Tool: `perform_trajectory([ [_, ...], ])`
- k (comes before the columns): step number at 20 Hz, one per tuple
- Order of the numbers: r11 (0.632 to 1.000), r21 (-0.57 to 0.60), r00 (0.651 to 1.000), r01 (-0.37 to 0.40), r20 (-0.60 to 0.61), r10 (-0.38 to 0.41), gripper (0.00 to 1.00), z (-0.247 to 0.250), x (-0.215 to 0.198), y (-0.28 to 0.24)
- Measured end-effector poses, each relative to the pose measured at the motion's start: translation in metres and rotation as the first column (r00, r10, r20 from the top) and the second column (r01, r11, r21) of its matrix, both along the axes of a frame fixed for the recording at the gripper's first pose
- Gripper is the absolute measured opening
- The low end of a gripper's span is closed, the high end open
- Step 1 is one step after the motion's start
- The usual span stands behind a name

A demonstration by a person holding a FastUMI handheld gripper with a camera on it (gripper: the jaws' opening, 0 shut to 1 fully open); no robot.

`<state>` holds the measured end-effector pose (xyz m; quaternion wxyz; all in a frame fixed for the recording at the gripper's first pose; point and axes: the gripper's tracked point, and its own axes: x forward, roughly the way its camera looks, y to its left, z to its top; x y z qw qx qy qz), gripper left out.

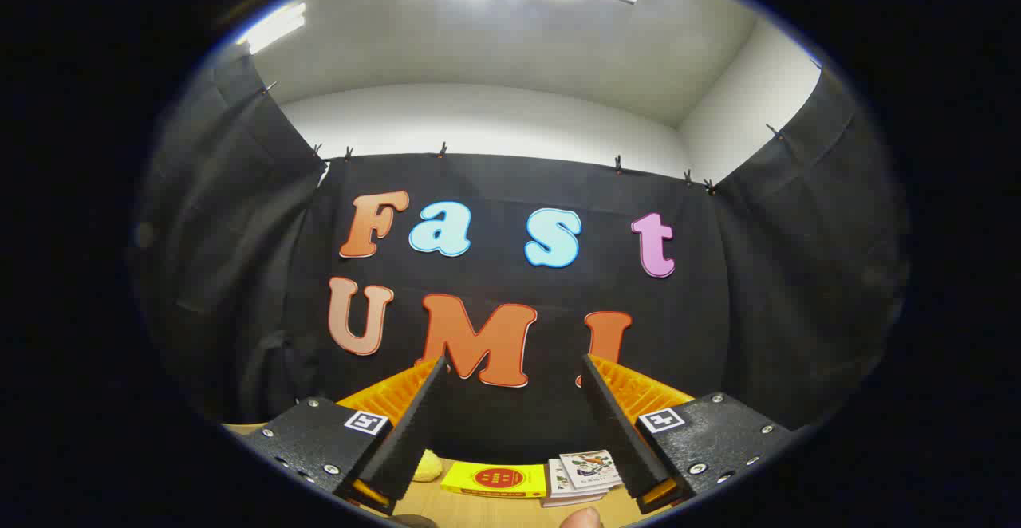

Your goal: Open the storage box then place both shoes into the box .Put the left shoe in first, then the right shoe, with the right side of both shoes facing outward in a uniform manner.

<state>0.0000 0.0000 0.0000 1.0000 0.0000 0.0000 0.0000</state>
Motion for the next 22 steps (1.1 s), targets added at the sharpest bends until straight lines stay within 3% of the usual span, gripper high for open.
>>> perform_trajectory([
  [14,0.998,0.021,0.997,0.059,-0.04,-0.058,0.98,-0.003,0.003,-0.016],
  [22,0.999,0.027,0.995,0.028,-0.098,-0.025,0.98,-0.027,0.004,0.001],
])
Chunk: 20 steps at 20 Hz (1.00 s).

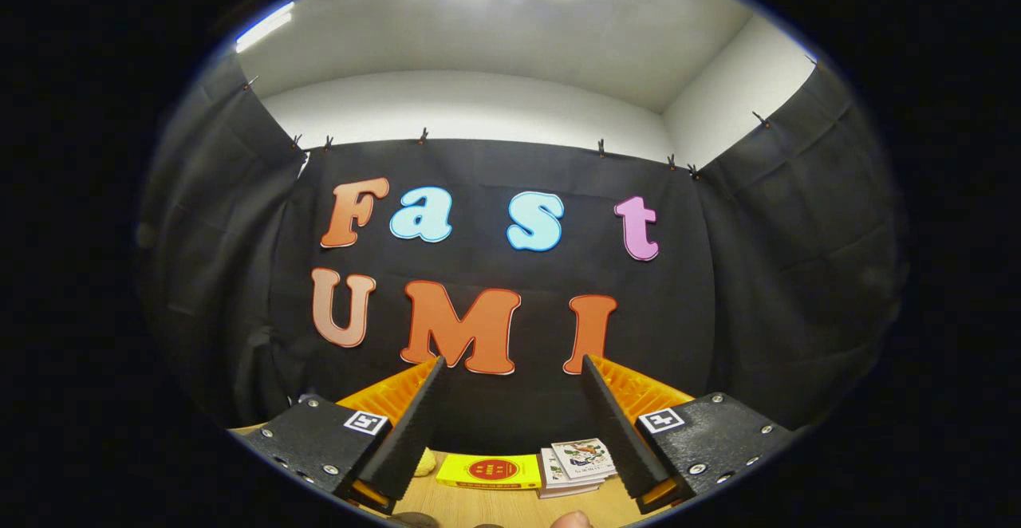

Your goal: Open the storage box then place both shoes into the box .Put the left shoe in first, then the right shoe, with the right side of both shoes facing outward in a uniform manner.

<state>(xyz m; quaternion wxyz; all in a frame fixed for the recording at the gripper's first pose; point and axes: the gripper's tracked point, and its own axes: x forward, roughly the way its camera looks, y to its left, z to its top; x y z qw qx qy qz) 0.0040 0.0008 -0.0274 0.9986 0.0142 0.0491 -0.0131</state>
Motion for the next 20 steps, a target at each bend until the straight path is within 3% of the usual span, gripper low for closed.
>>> perform_trajectory([
  [5,0.998,0.068,0.999,-0.015,-0.034,0.018,0.99,-0.015,-0.001,0.008],
  [13,0.99,0.092,0.987,-0.11,-0.109,0.12,0.98,-0.047,-0.008,0.045],
  [16,0.974,0.127,0.963,-0.19,-0.167,0.21,0.98,-0.069,-0.017,0.072],
  [20,0.961,0.109,0.916,-0.253,-0.293,0.274,0.99,-0.109,-0.027,0.099],
])
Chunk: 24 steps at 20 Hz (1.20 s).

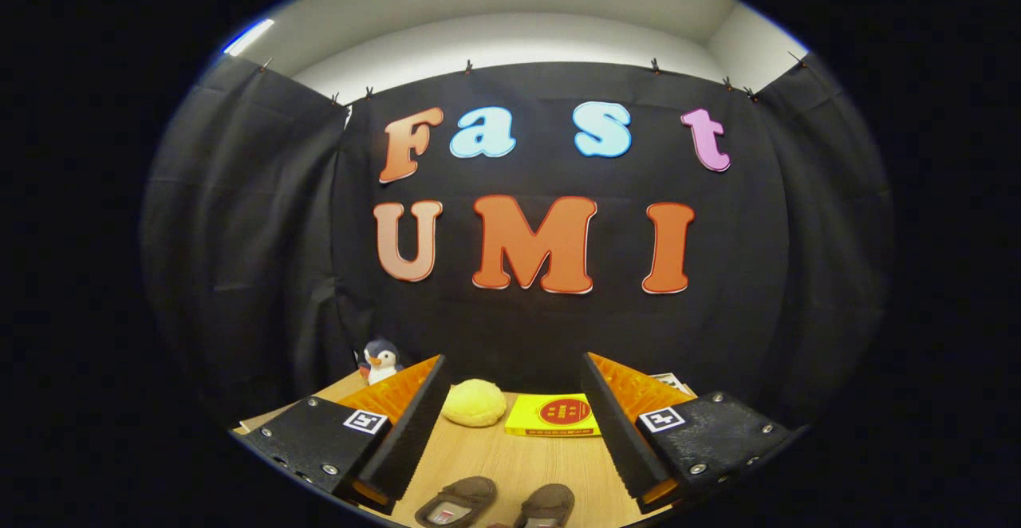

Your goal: Open the storage box then place both shoes into the box .Put the left shoe in first, then the right shoe, with the right side of both shoes facing outward in a uniform manner.

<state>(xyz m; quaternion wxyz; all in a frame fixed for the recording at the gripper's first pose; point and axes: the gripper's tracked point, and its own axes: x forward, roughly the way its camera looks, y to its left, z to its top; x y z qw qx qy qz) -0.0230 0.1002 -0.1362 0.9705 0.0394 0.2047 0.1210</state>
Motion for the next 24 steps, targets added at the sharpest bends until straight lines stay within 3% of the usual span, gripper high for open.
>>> perform_trajectory([
  [3,0.993,0.022,0.99,-0.114,-0.08,0.115,0.99,-0.024,-0.015,0.037],
  [7,0.956,0.19,0.939,-0.221,-0.222,0.262,0.99,-0.056,-0.045,0.084],
  [13,0.884,0.407,0.805,-0.231,-0.43,0.408,0.98,-0.103,-0.081,0.134],
  [24,0.777,0.601,0.566,-0.188,-0.58,0.586,0.98,-0.158,-0.137,0.196],
])
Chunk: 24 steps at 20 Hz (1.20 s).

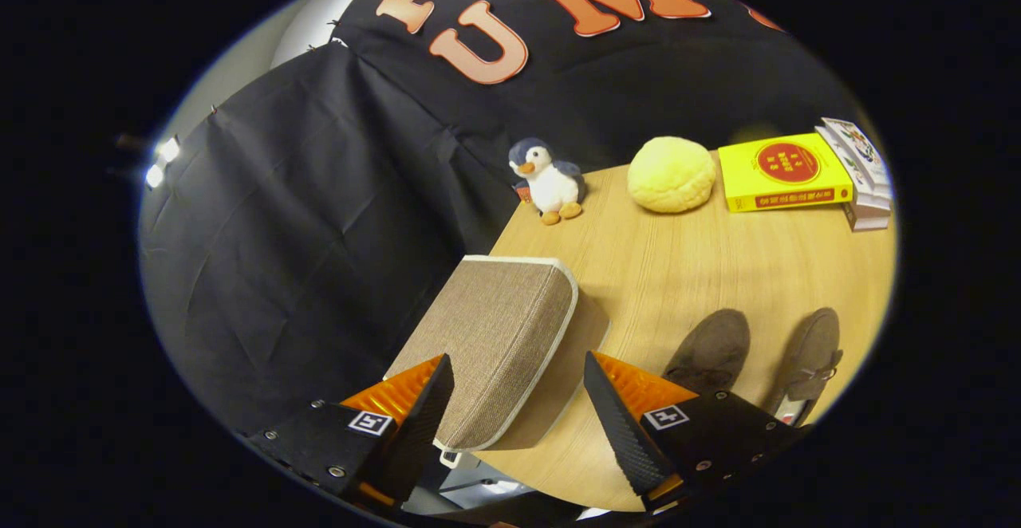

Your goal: Open the storage box then place both shoes into the box .Put the left shoe in first, then the right shoe, with the right side of both shoes facing outward in a uniform manner.

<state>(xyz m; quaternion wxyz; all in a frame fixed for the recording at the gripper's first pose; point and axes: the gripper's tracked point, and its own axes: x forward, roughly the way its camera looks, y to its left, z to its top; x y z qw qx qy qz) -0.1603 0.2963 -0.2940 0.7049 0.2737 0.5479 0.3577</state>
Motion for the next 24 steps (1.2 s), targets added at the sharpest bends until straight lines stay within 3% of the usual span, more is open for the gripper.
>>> perform_trajectory([
  [7,0.993,0.118,0.982,-0.032,-0.182,0.053,0.98,-0.025,-0.026,0.041],
  [11,0.977,0.209,0.95,0.035,-0.311,0.033,0.97,-0.025,-0.036,0.057],
  [22,0.96,0.262,0.906,0.097,-0.423,0.024,0.95,-0.044,-0.052,0.072],
  [24,0.957,0.272,0.9,0.103,-0.434,0.027,0.91,-0.045,-0.052,0.07],
])
